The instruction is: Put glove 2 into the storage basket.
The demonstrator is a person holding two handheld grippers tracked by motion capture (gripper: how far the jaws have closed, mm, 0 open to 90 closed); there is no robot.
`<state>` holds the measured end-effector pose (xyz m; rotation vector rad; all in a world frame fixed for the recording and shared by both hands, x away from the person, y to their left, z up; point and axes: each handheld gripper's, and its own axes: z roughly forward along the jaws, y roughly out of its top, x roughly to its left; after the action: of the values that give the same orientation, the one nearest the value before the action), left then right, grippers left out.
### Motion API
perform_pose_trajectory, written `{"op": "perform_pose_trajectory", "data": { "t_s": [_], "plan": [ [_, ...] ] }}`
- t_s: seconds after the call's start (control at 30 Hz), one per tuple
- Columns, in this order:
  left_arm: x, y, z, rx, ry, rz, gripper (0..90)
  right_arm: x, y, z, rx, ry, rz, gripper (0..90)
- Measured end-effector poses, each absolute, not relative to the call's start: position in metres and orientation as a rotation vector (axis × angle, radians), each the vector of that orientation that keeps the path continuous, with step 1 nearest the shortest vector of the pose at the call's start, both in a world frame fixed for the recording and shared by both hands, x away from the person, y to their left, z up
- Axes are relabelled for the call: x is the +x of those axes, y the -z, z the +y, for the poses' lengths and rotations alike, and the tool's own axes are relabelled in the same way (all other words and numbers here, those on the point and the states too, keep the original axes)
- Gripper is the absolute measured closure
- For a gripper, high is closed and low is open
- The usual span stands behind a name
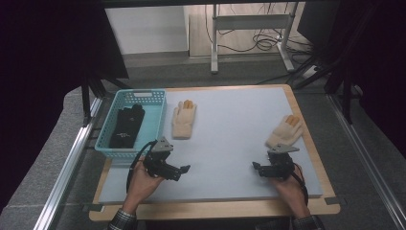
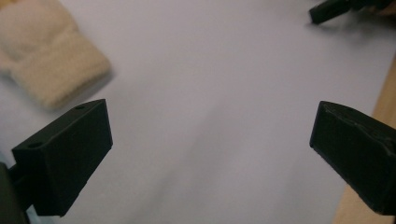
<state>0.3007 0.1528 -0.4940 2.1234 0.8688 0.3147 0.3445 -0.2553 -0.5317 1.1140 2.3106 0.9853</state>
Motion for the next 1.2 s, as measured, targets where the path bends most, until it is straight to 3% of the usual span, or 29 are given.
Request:
{"op": "perform_pose_trajectory", "data": {
  "t_s": [0.47,0.93,1.2],
  "plan": [
    [0.3,0.549,0.147,2.186,-0.381,1.009,0.0,0.345,0.532,-0.255,1.115,-0.985,2.311,21.1],
    [0.301,0.55,0.147,2.176,-0.361,1.032,0.0,0.345,0.53,-0.252,1.115,-1.006,2.316,21.9],
    [0.301,0.551,0.147,2.175,-0.364,1.03,0.0,0.361,0.517,-0.215,1.029,-1.108,2.378,26.4]
  ]
}}
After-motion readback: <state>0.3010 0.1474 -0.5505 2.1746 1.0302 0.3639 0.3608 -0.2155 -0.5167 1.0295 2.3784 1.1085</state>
